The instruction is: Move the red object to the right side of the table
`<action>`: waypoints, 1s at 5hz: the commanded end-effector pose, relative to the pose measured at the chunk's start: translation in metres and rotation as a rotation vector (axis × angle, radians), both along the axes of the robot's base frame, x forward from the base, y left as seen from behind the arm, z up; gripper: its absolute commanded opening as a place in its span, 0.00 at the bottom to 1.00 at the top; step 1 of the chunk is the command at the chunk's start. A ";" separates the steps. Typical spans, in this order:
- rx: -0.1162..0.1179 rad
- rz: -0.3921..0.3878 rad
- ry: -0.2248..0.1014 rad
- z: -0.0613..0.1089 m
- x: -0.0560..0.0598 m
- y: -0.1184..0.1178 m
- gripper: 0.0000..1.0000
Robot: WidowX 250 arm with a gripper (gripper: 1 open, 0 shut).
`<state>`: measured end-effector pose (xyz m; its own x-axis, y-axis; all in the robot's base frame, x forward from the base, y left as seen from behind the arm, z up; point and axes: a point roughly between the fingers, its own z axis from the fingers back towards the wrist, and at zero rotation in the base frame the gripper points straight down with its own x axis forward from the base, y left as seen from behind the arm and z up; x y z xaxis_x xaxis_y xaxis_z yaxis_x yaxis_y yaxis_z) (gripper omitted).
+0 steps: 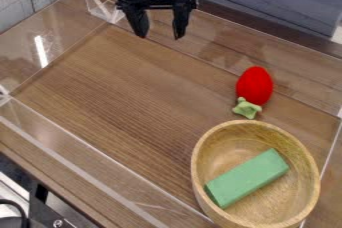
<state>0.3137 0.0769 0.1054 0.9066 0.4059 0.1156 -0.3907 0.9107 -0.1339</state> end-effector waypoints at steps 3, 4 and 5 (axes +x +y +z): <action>0.114 0.101 -0.121 0.011 0.016 0.055 1.00; 0.133 0.079 -0.129 0.002 0.024 0.069 1.00; 0.144 0.009 -0.149 -0.009 0.027 0.084 1.00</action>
<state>0.3337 0.1558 0.0757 0.8856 0.3963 0.2421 -0.3918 0.9175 -0.0682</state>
